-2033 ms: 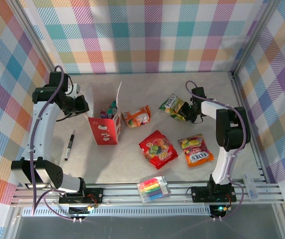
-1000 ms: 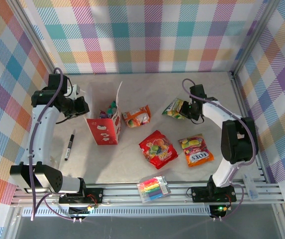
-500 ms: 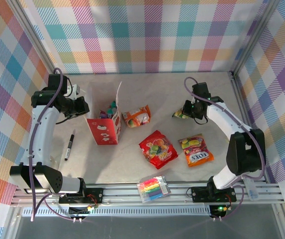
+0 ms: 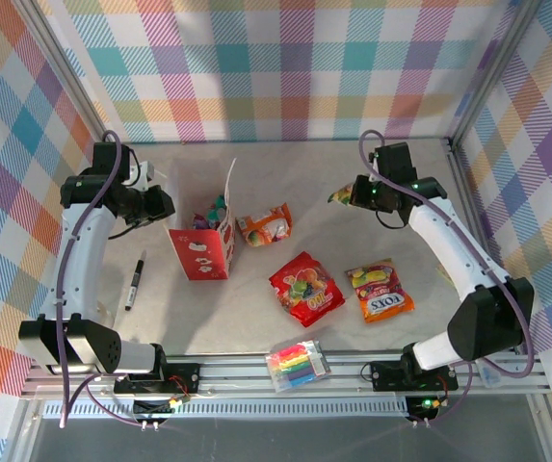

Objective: Place the snacks into the paper bag

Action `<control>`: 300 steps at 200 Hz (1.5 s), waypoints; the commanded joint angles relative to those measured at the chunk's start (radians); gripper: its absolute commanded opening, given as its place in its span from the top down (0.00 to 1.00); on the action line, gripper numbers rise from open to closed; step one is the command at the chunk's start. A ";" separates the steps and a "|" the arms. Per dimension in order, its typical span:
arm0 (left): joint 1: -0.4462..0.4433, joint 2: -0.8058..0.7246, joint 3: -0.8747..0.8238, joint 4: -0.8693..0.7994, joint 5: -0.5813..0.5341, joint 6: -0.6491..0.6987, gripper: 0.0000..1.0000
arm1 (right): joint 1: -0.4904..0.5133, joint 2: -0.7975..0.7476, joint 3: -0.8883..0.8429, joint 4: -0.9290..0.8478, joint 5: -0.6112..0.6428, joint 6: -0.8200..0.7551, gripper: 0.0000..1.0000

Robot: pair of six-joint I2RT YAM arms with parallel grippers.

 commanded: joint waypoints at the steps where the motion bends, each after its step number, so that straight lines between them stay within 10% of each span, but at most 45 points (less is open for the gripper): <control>1: 0.013 0.000 0.037 0.008 0.023 -0.008 0.78 | 0.036 -0.045 0.067 -0.003 0.009 -0.040 1.00; 165: 0.013 -0.008 0.034 -0.002 -0.024 0.018 0.96 | 0.229 0.021 0.534 0.006 0.083 -0.264 1.00; 300: 0.013 -0.029 0.010 -0.005 -0.046 0.018 0.96 | 0.323 0.281 1.014 -0.039 -0.323 -0.344 1.00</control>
